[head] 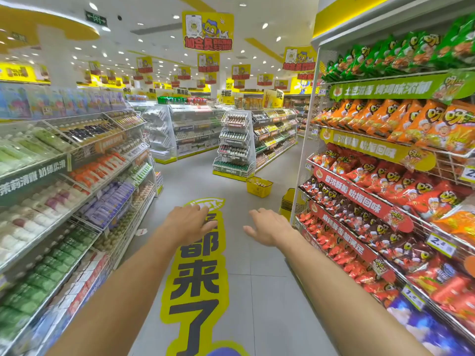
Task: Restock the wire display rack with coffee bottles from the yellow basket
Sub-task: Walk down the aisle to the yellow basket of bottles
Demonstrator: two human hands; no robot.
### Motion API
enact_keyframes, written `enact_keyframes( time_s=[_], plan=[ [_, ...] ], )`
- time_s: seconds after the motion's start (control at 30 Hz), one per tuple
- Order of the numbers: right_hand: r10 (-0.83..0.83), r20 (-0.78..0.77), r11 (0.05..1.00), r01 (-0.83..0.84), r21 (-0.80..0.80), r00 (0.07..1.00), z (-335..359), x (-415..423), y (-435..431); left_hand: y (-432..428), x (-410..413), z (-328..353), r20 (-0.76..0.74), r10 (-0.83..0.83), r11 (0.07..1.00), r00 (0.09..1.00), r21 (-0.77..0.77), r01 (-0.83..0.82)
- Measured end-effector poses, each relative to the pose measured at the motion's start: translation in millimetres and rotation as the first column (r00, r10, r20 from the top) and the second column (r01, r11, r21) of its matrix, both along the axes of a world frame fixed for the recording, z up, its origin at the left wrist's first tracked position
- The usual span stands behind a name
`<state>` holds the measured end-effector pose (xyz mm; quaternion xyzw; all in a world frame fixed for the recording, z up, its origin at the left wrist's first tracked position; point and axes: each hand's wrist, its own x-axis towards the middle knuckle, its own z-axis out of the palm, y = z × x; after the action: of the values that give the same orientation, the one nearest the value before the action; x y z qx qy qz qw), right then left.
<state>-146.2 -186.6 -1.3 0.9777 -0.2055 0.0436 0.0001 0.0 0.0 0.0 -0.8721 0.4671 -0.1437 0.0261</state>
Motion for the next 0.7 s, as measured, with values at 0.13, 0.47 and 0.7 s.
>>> enact_keyframes(
  time_s=[0.13,0.47,0.7],
  plan=[
    [0.0,-0.028,1.0,-0.001,-0.013,1.0,-10,20,-17,-23,12,-11,0.015,-0.027,1.0,1.0,0.012,0.026],
    [-0.019,-0.105,0.999,0.023,0.036,0.994,-69,135,-71,-89,124,-64,-0.05,-0.069,0.996,0.996,0.049,0.071],
    [-0.067,-0.183,0.996,0.078,0.051,0.981,-80,262,-119,-139,260,-76,-0.141,-0.085,0.993,0.986,0.074,0.096]
  ],
)
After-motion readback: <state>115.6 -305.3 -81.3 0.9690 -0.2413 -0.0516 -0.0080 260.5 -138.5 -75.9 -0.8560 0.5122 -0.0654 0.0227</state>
